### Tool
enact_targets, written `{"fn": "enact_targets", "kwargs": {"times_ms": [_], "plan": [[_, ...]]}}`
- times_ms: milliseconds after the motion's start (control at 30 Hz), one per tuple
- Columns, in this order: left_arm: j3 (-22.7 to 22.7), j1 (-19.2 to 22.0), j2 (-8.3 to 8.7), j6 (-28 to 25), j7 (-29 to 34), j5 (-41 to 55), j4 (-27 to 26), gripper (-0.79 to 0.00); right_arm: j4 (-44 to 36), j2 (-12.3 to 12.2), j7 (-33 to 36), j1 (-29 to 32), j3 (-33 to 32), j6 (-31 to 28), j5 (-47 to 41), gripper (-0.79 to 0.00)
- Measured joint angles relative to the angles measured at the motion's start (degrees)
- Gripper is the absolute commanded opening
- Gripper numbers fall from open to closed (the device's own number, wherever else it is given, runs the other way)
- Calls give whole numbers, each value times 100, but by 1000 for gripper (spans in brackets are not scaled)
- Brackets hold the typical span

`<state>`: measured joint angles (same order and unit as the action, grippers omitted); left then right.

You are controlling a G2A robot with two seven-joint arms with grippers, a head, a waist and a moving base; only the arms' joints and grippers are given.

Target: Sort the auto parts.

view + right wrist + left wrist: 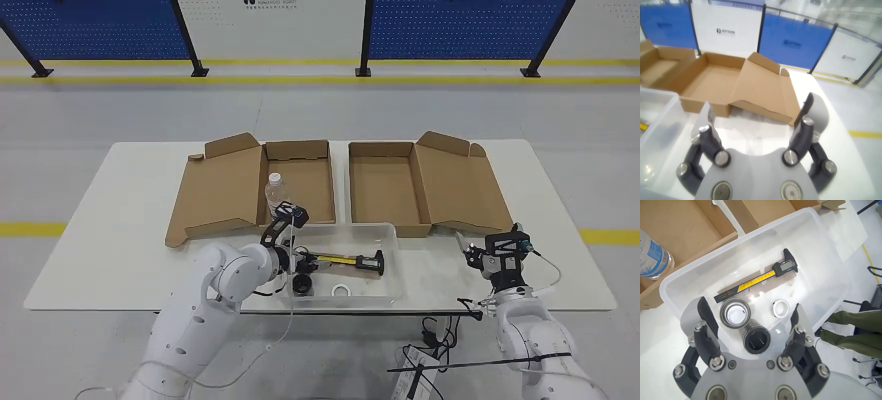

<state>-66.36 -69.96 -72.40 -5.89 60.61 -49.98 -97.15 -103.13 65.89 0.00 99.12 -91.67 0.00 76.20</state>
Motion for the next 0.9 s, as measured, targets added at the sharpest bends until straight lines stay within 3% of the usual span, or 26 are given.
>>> {"fn": "enact_targets", "kwargs": {"times_ms": [533,767,800,867,900], "plan": [[204,144,22,31,-40,18,248,-9,0,0,0,0,0,0,0,0],[299,228,28,133,64,-19,328,-157,0,0,0,0,0,0,0,0],[311,241,28,174,91,-9,334,-243,0,0,0,0,0,0,0,0],[335,260,29,211,134,-19,351,-342,0,0,0,0,0,0,0,0],[351,274,30,224,149,-28,364,-345,0,0,0,0,0,0,0,0]]}}
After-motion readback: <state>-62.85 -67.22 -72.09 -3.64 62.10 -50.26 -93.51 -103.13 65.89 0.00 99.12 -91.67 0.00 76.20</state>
